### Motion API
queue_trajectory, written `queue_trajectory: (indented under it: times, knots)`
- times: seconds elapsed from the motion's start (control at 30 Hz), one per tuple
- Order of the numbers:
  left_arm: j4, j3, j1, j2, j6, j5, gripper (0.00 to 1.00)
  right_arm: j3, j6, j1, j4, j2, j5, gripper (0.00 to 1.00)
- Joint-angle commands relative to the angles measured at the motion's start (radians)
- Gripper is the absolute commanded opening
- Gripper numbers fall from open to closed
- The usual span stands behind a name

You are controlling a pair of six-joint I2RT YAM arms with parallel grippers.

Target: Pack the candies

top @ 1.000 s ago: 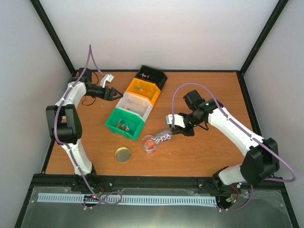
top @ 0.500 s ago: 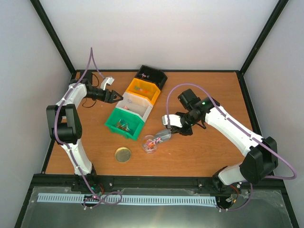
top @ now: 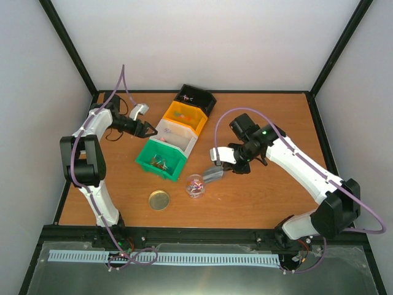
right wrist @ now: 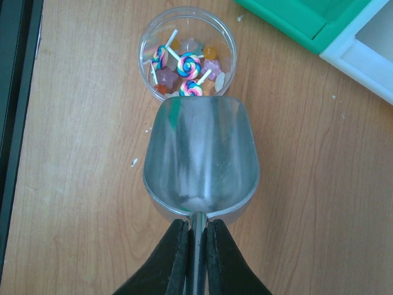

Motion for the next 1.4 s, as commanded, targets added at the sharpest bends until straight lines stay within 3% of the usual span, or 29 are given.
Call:
queue_trajectory:
  times: [0.0, 0.23, 0.5, 0.7, 0.87, 1.23, 1.37]
  knots:
    - [-0.097, 0.001, 0.006, -0.061, 0.112, -0.051, 0.85, 0.009, 0.003, 0.007, 0.013, -0.059, 0.018, 0.03]
    - [-0.206, -0.029, 0.006, -0.069, 0.177, -0.037, 0.85, -0.010, 0.069, -0.039, 0.149, -0.080, -0.057, 0.03]
    - [-0.130, -0.065, 0.005, -0.098, 0.049, -0.072, 0.80, 0.079, 0.323, -0.011, 0.346, 0.052, -0.066, 0.03]
    - [-0.150, -0.106, 0.006, -0.107, 0.070, -0.154, 0.76, 0.177, 0.406, 0.050, 0.334, 0.186, -0.003, 0.03]
    - [-0.113, -0.184, 0.006, -0.125, 0.056, -0.217, 0.69, 0.261, 0.377, 0.092, 0.288, 0.305, 0.015, 0.03]
    - [-0.032, -0.342, -0.025, -0.211, -0.025, -0.199, 0.44, 0.398, 0.331, 0.155, 0.237, 0.473, 0.027, 0.03]
    - [0.010, -0.382, -0.077, -0.213, -0.080, -0.178, 0.41, 0.413, 0.290, 0.184, 0.188, 0.499, 0.083, 0.03]
